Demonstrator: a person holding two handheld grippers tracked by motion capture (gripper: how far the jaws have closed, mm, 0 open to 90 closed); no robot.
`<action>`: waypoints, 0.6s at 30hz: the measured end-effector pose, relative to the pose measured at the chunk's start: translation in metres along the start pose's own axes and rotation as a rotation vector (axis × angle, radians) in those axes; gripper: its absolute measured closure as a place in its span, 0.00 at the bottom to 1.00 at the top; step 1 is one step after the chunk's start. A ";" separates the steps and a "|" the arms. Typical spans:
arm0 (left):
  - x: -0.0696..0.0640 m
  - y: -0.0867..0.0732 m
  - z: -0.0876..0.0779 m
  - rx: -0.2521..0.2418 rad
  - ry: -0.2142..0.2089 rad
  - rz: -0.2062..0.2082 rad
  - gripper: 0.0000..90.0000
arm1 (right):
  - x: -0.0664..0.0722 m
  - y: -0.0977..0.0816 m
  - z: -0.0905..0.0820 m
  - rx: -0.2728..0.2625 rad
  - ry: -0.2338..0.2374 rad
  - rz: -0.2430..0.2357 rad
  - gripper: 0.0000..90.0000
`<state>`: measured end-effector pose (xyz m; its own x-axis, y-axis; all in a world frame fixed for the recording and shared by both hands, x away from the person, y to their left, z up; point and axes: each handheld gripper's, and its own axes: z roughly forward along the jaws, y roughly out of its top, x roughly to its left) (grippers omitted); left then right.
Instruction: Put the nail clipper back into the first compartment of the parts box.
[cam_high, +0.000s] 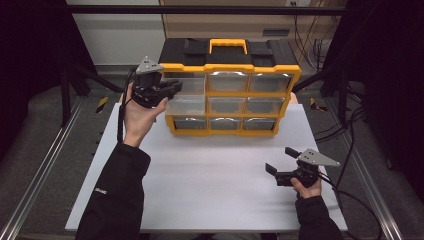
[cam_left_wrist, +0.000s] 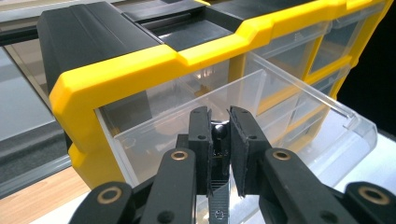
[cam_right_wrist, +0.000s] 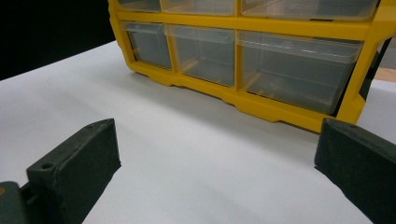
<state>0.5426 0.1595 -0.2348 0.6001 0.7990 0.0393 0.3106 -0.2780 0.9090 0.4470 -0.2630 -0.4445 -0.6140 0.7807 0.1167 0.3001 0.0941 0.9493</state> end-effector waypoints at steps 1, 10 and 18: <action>-0.001 0.000 0.000 0.006 0.003 0.002 0.87 | 0.000 0.000 0.000 0.001 0.000 0.001 0.00; -0.002 0.002 0.001 0.052 0.009 0.022 0.86 | 0.000 0.000 0.000 -0.001 0.001 0.003 0.00; -0.004 0.003 0.002 0.063 0.023 0.026 0.81 | 0.000 0.000 0.000 0.001 0.002 0.002 0.00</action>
<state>0.5431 0.1546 -0.2331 0.5915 0.8030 0.0729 0.3413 -0.3312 0.8797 0.4468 -0.2629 -0.4445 -0.6145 0.7799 0.1188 0.3019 0.0934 0.9487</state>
